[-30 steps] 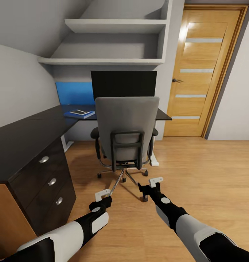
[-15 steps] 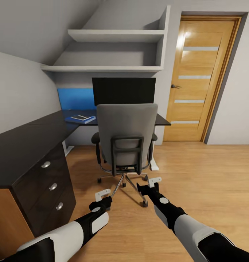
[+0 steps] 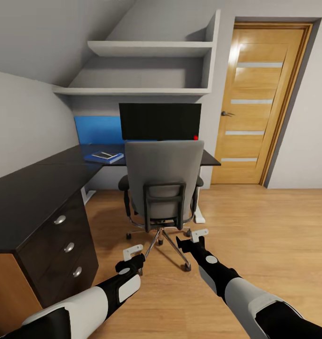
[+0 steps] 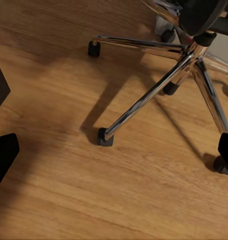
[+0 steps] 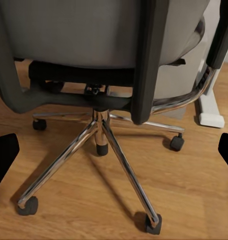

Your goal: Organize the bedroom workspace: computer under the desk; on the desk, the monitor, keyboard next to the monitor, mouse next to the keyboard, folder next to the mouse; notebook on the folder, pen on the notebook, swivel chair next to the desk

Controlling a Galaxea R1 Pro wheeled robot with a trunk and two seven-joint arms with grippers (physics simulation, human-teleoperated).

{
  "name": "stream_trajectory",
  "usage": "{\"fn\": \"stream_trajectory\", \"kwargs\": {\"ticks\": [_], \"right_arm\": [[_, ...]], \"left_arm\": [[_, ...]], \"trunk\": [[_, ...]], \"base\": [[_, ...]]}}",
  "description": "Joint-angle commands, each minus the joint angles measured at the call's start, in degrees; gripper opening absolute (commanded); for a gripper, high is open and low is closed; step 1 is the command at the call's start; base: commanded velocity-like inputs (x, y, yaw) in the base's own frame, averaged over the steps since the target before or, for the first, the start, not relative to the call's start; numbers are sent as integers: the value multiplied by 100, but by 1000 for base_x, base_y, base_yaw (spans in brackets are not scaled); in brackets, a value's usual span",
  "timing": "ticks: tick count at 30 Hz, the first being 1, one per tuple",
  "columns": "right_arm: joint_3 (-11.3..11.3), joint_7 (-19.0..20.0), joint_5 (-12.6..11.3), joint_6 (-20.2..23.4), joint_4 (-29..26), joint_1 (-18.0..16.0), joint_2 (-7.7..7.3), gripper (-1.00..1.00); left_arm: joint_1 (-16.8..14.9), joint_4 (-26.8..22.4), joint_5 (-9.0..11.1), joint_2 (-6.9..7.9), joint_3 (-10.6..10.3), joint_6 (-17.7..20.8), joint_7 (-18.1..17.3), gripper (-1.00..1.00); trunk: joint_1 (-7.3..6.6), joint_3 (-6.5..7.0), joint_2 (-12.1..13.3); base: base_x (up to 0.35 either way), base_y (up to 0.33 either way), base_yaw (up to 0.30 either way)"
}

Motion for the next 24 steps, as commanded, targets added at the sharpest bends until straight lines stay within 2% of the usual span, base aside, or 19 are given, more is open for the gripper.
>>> {"fn": "stream_trajectory", "kwargs": {"ticks": [1,24], "right_arm": [[26,20,-60,-26,8,-6,-1,100],[20,10,-60,-28,12,-7,-8,100]], "left_arm": [[-6,-6,56,2,-50,-29,25,100],[-8,-5,60,2,-48,-23,27,100]], "trunk": [[-24,5,39],[-529,217,961]], "base": [[0,0,0],[0,0,0]]}}
